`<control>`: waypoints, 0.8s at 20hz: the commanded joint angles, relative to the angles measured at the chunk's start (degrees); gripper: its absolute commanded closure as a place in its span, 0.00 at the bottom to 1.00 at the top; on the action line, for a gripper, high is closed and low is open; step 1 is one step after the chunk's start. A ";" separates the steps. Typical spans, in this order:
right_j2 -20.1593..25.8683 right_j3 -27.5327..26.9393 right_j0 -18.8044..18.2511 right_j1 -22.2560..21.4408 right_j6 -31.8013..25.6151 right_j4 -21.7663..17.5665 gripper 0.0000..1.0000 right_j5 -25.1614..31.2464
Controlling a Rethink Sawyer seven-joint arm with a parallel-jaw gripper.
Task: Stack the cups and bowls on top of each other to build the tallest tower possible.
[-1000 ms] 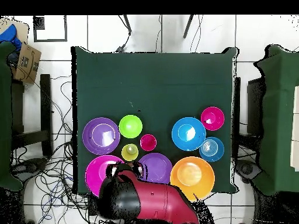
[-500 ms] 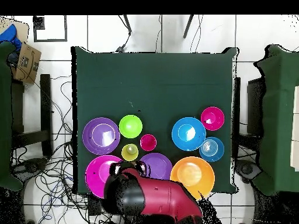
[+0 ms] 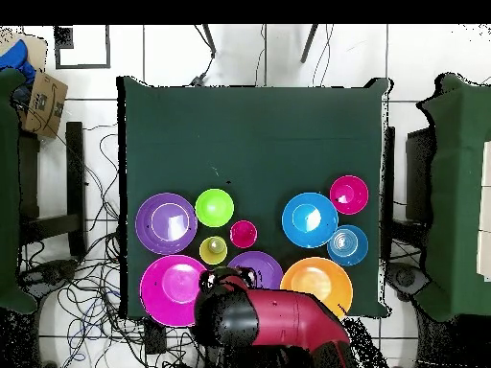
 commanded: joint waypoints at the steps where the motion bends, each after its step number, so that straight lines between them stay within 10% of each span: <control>1: 3.71 -2.73 -1.05 5.74 -0.56 -6.07 0.00 -2.15; 16: 5.54 -4.11 -3.16 6.38 -0.47 -7.31 0.00 0.41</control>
